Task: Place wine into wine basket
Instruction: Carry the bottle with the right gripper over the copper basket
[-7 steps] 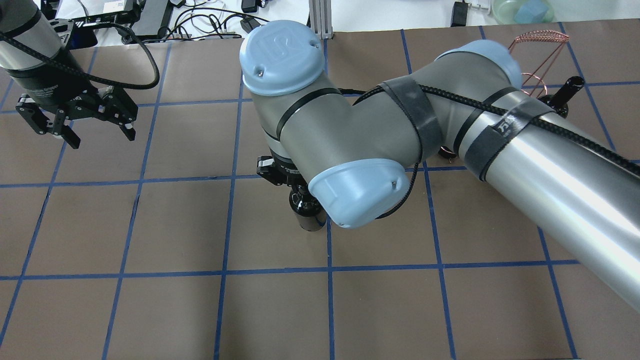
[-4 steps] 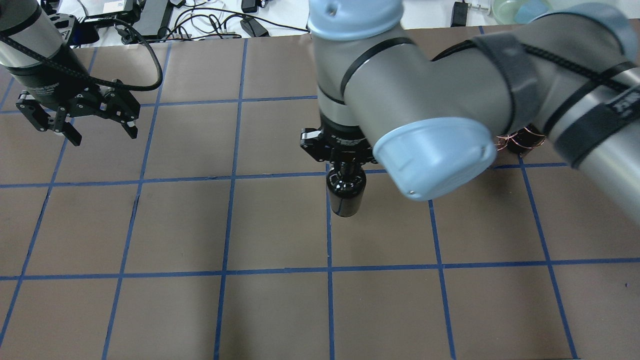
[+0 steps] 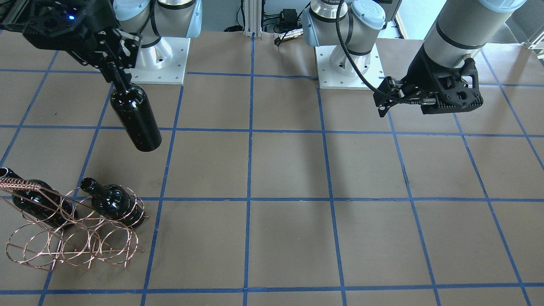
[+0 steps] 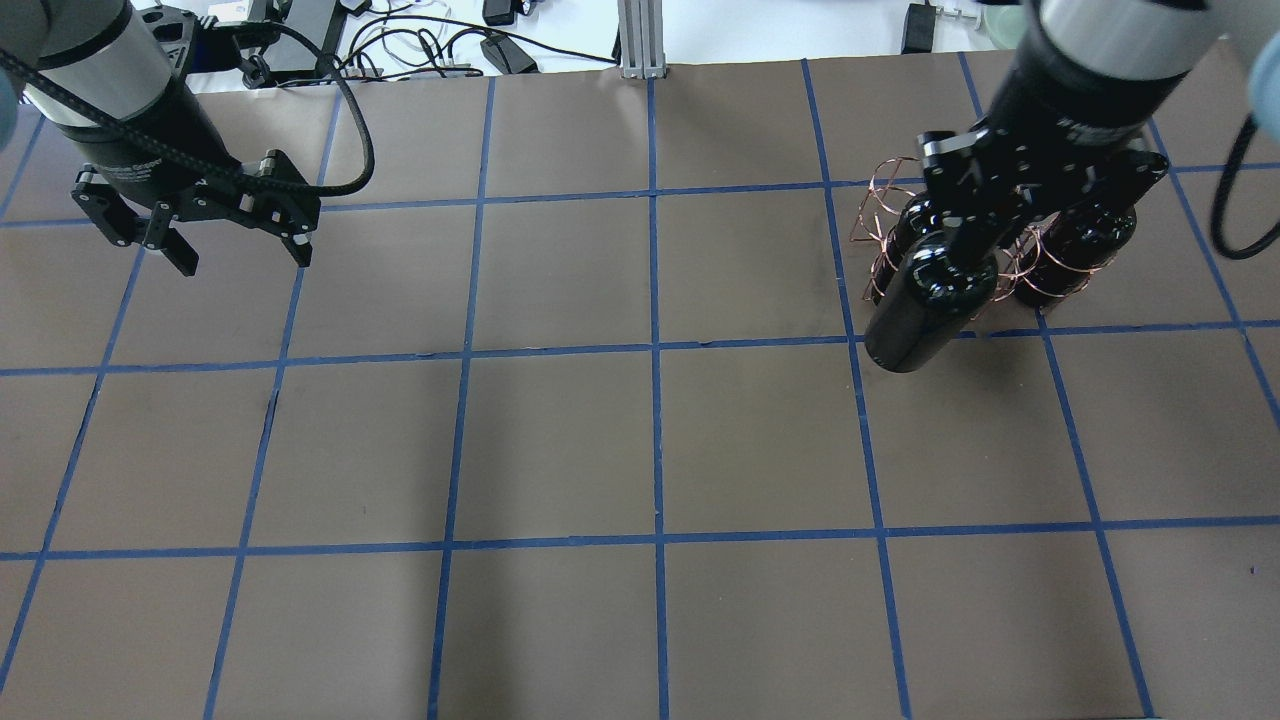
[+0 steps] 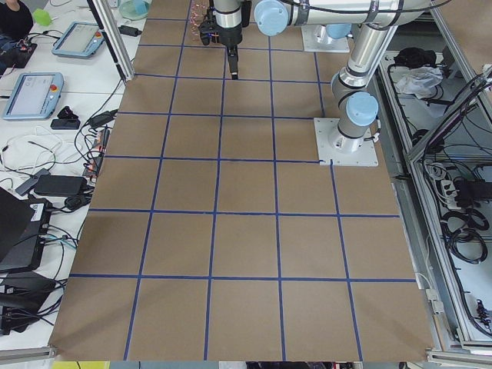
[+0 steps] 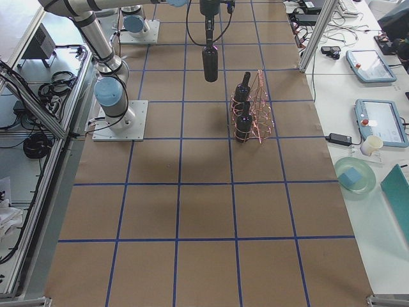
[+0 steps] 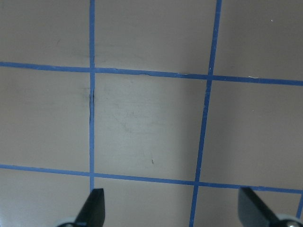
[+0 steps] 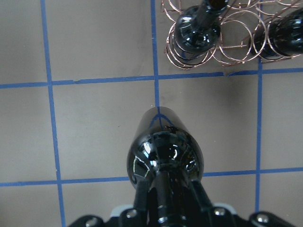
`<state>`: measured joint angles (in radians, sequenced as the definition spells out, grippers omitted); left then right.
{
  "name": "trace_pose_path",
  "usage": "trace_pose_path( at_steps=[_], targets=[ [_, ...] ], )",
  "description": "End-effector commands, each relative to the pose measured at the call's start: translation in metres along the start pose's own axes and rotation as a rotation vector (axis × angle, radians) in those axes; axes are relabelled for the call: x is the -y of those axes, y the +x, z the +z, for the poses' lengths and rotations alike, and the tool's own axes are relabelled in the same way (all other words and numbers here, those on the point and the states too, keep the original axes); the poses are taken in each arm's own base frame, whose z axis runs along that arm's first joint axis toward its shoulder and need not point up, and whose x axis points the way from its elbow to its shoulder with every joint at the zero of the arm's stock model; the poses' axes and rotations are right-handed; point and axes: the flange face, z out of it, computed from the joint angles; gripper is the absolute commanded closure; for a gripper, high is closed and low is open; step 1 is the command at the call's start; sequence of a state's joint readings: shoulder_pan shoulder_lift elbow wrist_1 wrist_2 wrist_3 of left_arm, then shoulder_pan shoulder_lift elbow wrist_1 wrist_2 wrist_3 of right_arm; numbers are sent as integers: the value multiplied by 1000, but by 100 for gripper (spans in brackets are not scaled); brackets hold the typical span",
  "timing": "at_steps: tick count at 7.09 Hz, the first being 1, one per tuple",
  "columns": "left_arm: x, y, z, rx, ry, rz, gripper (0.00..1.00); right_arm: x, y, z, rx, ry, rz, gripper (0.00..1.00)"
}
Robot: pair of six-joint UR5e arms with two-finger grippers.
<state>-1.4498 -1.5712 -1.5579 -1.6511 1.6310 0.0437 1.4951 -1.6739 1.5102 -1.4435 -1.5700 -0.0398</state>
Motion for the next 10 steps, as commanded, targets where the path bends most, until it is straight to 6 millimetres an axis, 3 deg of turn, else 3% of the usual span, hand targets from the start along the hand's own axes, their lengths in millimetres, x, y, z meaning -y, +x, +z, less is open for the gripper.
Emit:
trace_pose_path(
  at_steps=[1, 2, 4, 7, 10],
  targets=[
    [-2, 8, -1, -2, 3, 16, 0, 24, 77, -20, -3, 4, 4, 100],
    [-2, 13, 0, -2, 0, 24, 0, 34, 86, -24, -11, 25, -8, 100],
    [-2, 17, 3, 0, -2, 25, 0, 66, 122, -15, -12, 43, 25, 100],
    [-4, 19, 1, -4, -2, 31, 0, 105, 131, 3, -8, 129, 116, 100],
    [-3, 20, 2, -13, -2, 30, 0, 113, 127, 17, 18, 102, 170, 100]
  ],
)
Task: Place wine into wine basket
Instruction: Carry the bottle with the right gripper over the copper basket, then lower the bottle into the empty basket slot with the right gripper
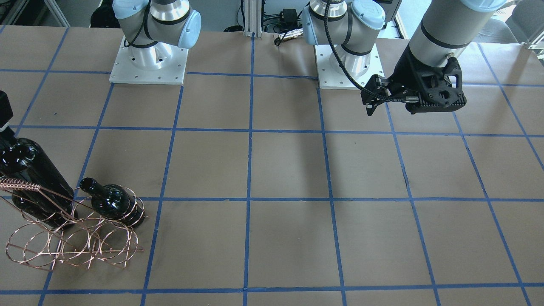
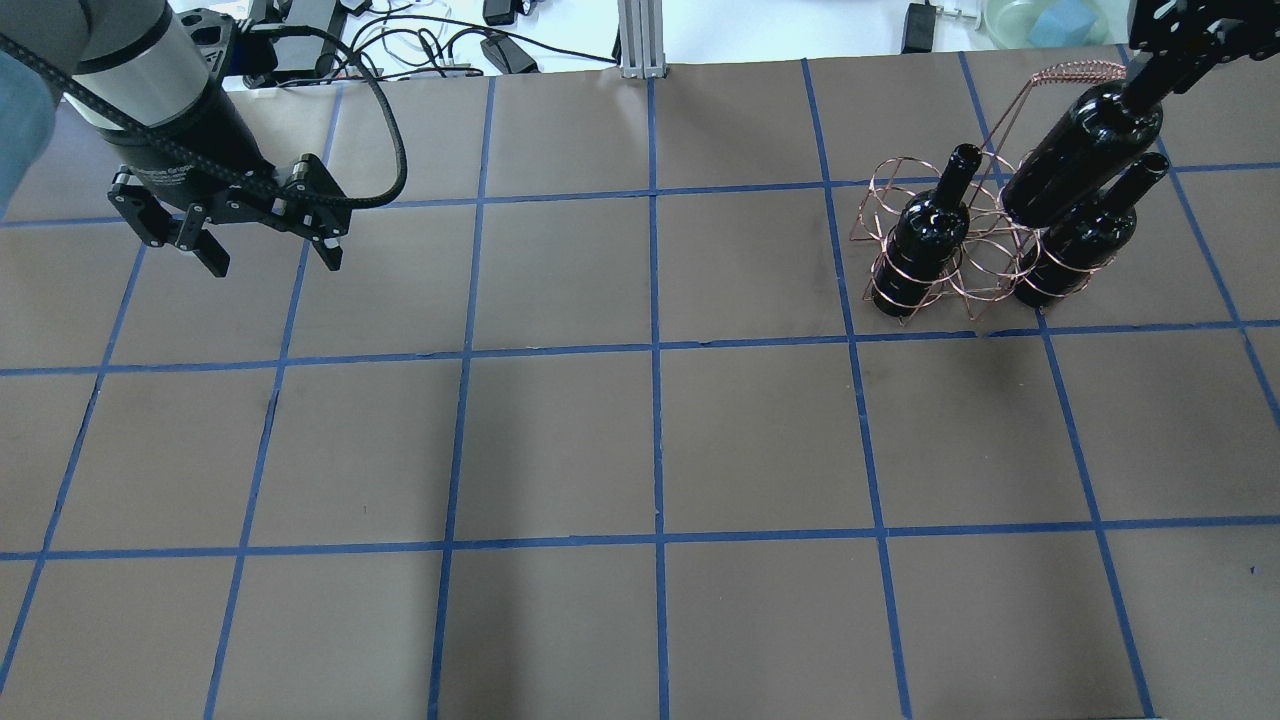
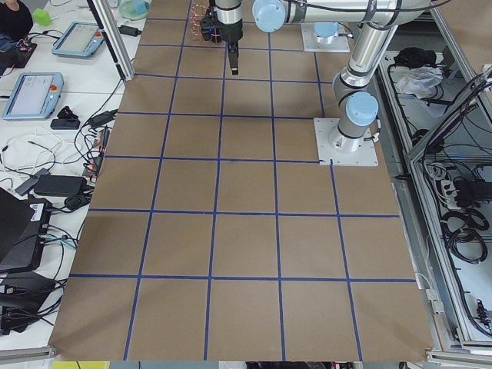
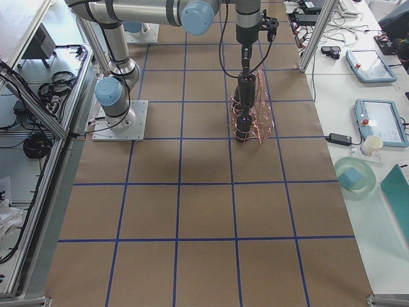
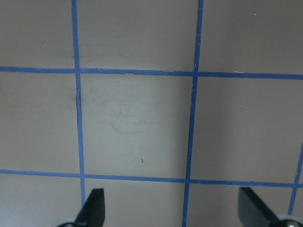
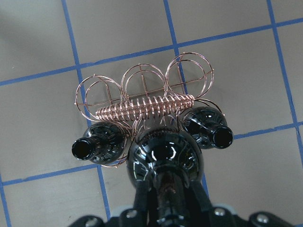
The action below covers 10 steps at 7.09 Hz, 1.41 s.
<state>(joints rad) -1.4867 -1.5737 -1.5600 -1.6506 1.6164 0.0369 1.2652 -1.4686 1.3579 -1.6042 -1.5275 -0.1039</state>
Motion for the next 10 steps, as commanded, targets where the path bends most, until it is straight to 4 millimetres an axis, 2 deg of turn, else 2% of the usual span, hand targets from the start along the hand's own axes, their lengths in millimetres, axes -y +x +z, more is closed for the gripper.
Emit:
trace_pose_path(
  at_steps=[1, 3, 4, 7, 10],
  targets=[
    [0, 1, 1, -1, -2, 0, 0, 1, -2, 7, 3, -17, 6, 100],
    [-5, 5, -6, -39, 13, -1, 0, 3, -1, 18, 7, -33, -1, 100],
    [-16, 10, -16, -84, 27, 1, 0, 8, 0, 25, 7, -38, -5, 100],
    [-30, 17, -11, -90, 17, 26, 0, 16, -2, 38, 39, -48, 7, 100],
    [-32, 17, -4, -87, 7, 32, 0, 18, 0, 52, 31, -74, -9, 100]
  ],
)
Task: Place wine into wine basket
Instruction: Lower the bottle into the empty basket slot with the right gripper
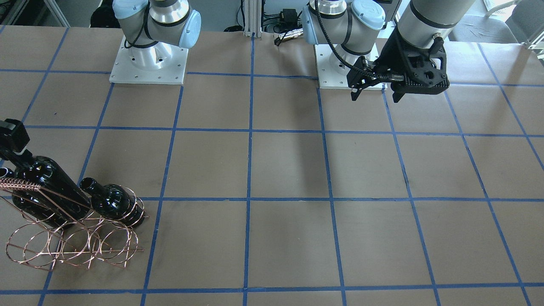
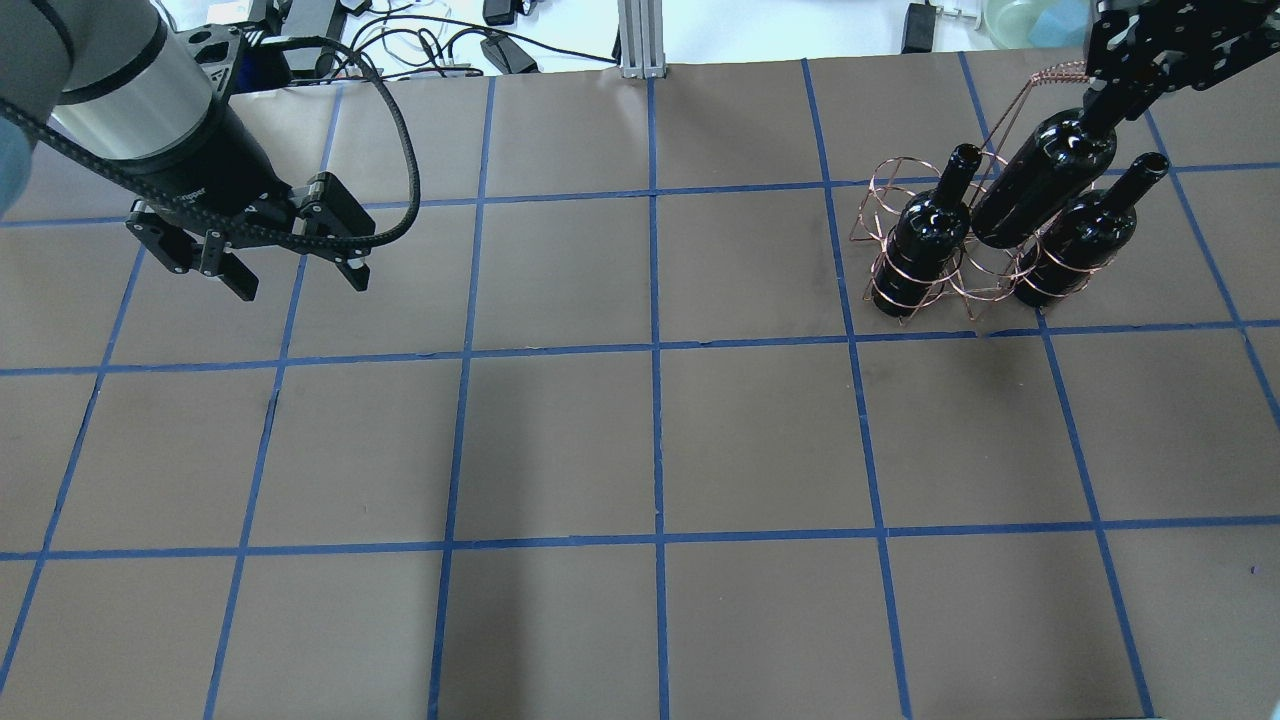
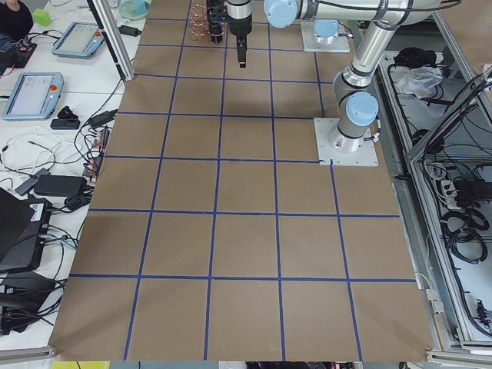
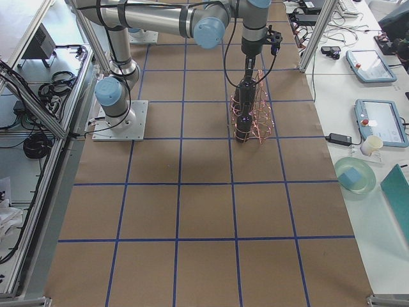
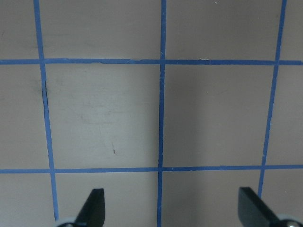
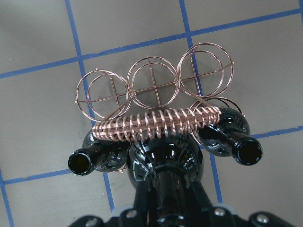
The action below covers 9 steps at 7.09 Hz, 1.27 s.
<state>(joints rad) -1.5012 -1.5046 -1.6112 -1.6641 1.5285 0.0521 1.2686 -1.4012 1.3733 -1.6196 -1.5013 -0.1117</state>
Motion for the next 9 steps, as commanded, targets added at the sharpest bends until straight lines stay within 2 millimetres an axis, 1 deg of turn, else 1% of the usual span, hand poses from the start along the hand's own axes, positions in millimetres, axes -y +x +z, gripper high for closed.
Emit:
trace_pose_path(
  at_steps=[1, 4, 7, 9],
  targets=[
    [-1, -1, 3, 8, -8, -1, 0, 0, 1, 9, -3, -14, -2, 100],
    [0, 0, 2, 4, -3, -1, 0, 3, 1, 11, -2, 10, -6, 100],
    [0, -1, 4, 7, -8, -1, 0, 4, 2, 21, 3, -6, -4, 100],
    [1, -1, 5, 7, -11, -1, 0, 0, 2, 19, -5, -17, -2, 100]
  ],
)
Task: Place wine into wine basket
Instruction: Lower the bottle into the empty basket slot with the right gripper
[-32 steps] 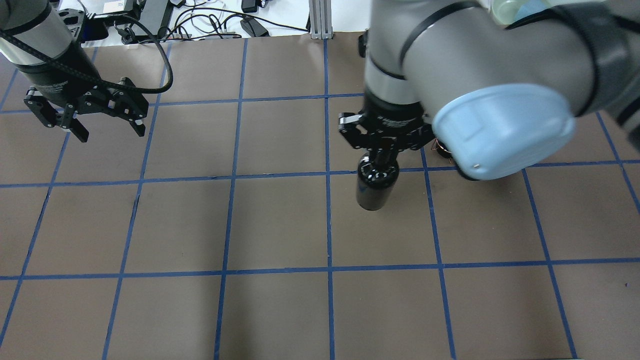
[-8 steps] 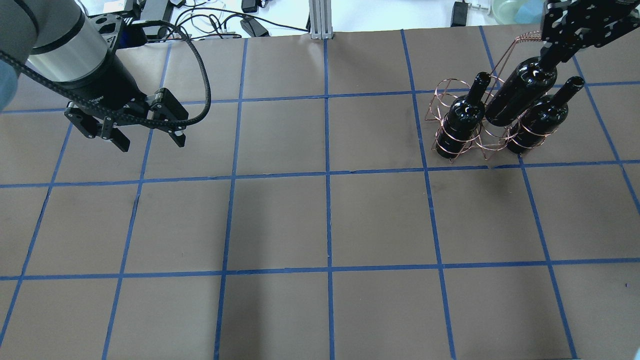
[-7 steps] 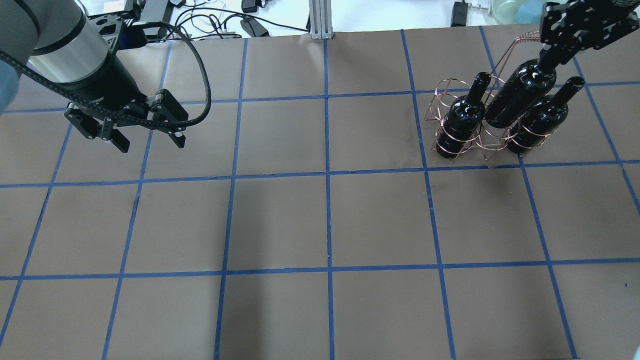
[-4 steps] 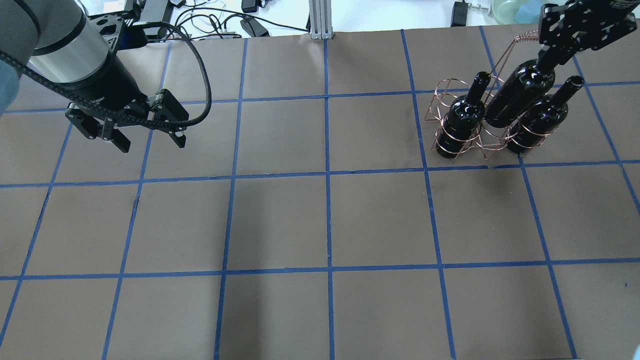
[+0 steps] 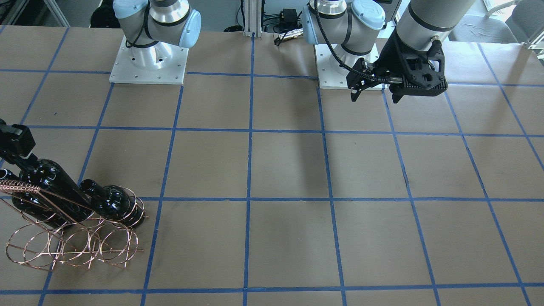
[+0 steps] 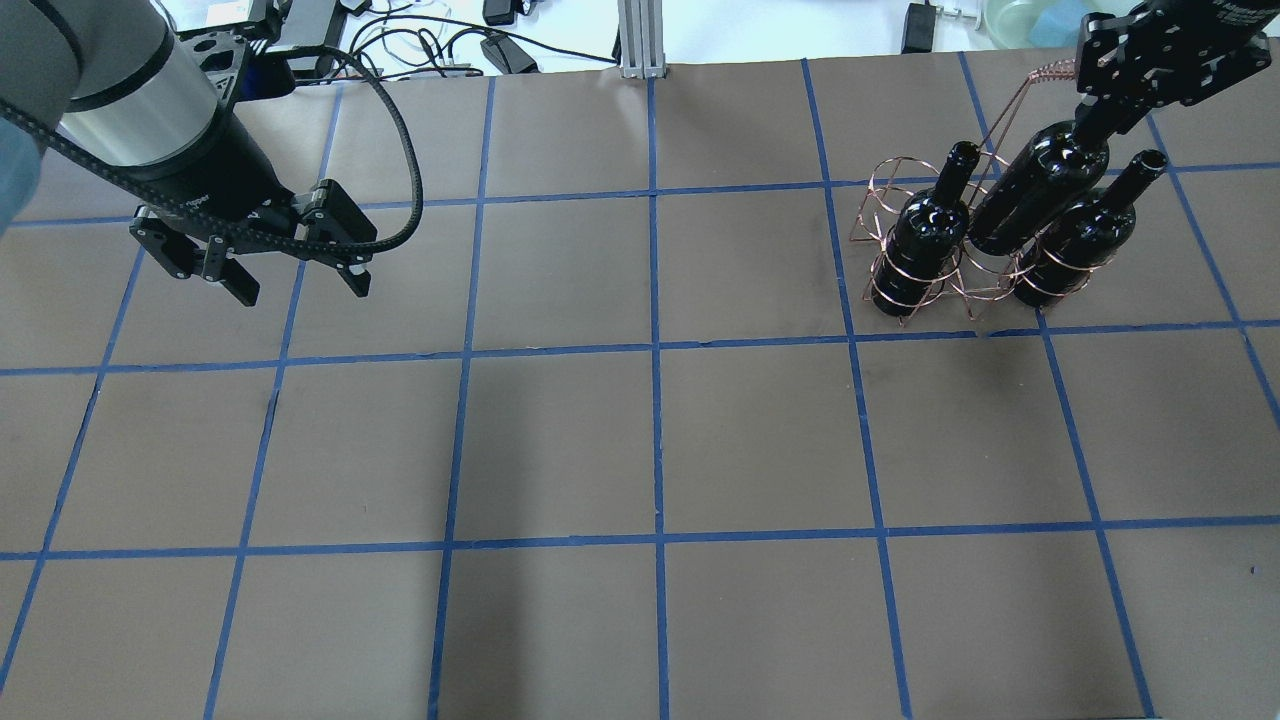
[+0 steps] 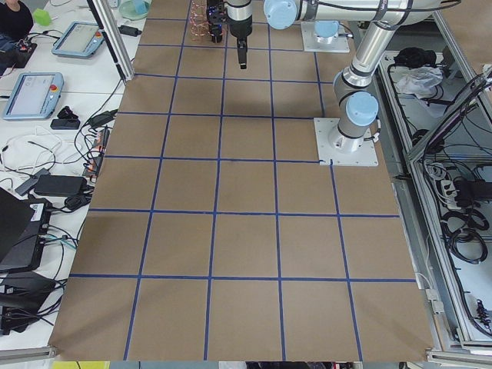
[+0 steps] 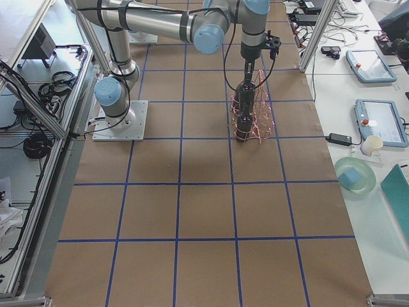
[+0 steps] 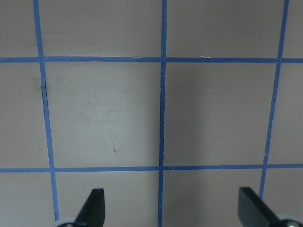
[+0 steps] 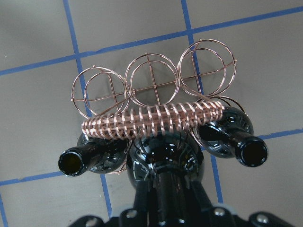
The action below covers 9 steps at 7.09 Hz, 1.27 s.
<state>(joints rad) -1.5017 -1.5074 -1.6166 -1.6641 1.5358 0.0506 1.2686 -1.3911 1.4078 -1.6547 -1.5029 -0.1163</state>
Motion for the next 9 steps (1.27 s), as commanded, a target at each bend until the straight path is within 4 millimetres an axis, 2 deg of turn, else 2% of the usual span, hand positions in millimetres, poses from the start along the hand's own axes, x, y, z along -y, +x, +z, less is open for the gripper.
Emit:
trace_pose_path(
  at_steps=[1, 2, 6, 9],
  targets=[
    [1, 0, 2, -1, -4, 0, 0, -3, 0, -4, -6, -4, 3, 100],
    [2, 0, 2, -1, -7, 0, 0, -8, -1, -8, -5, -11, 2, 100],
    [2, 0, 4, -1, -10, 0, 0, 0, 1, 5, -3, -19, -27, 100],
    [3, 0, 5, -1, -12, 0, 0, 13, 4, 26, -2, -32, -27, 100]
  ],
)
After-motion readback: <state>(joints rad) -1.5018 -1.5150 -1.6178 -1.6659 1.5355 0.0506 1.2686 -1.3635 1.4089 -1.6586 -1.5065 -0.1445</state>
